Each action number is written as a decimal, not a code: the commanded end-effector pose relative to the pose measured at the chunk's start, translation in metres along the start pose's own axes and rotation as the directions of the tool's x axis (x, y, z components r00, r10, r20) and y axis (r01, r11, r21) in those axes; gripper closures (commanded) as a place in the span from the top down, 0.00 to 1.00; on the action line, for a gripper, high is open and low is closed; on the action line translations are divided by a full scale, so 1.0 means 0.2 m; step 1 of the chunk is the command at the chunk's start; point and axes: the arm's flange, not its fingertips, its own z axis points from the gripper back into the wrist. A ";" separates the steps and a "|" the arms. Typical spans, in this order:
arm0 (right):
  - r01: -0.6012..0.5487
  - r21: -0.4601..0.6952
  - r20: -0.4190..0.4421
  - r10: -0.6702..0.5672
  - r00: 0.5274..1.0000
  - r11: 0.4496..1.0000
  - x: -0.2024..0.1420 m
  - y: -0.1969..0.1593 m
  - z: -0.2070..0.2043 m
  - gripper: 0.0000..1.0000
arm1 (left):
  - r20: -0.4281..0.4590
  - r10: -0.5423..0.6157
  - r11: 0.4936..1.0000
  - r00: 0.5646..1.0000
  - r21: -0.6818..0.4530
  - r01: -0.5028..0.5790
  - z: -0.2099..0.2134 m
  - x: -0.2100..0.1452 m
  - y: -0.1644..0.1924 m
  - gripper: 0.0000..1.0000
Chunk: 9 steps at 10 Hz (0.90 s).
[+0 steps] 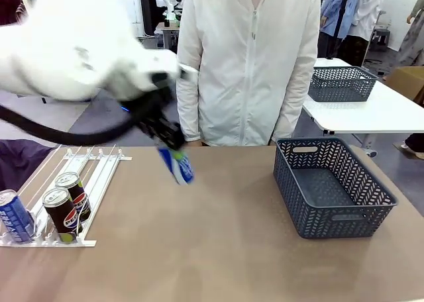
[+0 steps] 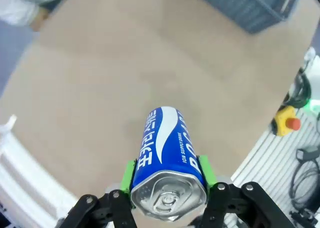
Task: Retrieve and store the cans from the dispenser.
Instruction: Pick up one can from the Automatic Can Dispenser and place it in the middle of the table.
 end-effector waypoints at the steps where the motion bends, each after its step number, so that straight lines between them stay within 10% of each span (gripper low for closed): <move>1: -0.017 0.021 0.018 0.017 1.000 1.000 0.02 0.01 0.00 1.00 | -0.130 -0.045 0.995 0.991 0.086 0.056 -0.19 0.19 -0.07 0.00; 4: -0.017 0.021 0.018 0.017 1.000 1.000 0.02 0.01 0.00 1.00 | -0.188 0.008 0.966 0.982 0.255 0.041 -0.49 0.25 -0.20 0.00; 9: -0.017 0.021 0.018 0.017 1.000 1.000 0.02 0.01 0.00 1.00 | -0.316 -0.074 0.991 0.946 0.083 0.106 -0.69 0.24 -0.22 0.00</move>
